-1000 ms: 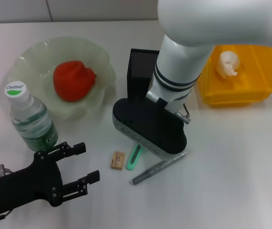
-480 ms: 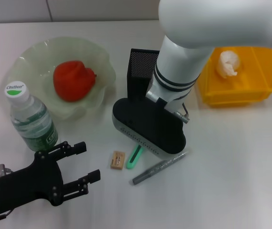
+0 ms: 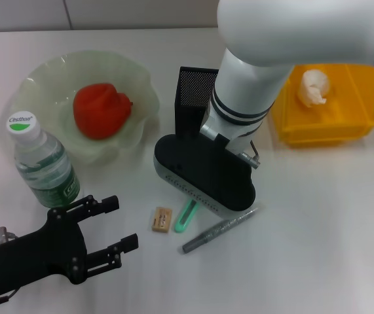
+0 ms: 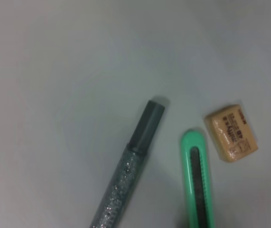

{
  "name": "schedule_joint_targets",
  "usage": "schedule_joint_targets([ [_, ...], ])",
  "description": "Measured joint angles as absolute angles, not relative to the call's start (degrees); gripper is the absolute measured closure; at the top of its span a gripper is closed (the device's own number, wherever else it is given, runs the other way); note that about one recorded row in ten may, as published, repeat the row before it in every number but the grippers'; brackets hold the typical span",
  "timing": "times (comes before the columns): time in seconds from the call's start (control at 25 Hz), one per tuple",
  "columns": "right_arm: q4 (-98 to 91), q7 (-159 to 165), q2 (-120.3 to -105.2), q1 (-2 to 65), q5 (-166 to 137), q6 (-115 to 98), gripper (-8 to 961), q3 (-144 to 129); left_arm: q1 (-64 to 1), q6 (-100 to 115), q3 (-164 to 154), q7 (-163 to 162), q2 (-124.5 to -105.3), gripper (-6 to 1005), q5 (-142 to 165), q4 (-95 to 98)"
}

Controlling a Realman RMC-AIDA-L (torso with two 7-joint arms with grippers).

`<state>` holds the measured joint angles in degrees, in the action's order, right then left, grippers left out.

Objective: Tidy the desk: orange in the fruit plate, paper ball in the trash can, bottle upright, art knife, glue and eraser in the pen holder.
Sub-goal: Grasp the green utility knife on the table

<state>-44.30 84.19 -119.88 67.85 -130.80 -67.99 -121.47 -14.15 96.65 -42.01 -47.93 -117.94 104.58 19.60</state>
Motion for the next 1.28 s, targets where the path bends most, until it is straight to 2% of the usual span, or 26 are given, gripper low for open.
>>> schedule_joint_targets([
  [1.28,-43.41,83.73,-119.88,68.18,-130.83,-67.17,546,-121.47,-14.59,96.68,-42.28,-47.96,-118.22,247,104.59,19.42],
])
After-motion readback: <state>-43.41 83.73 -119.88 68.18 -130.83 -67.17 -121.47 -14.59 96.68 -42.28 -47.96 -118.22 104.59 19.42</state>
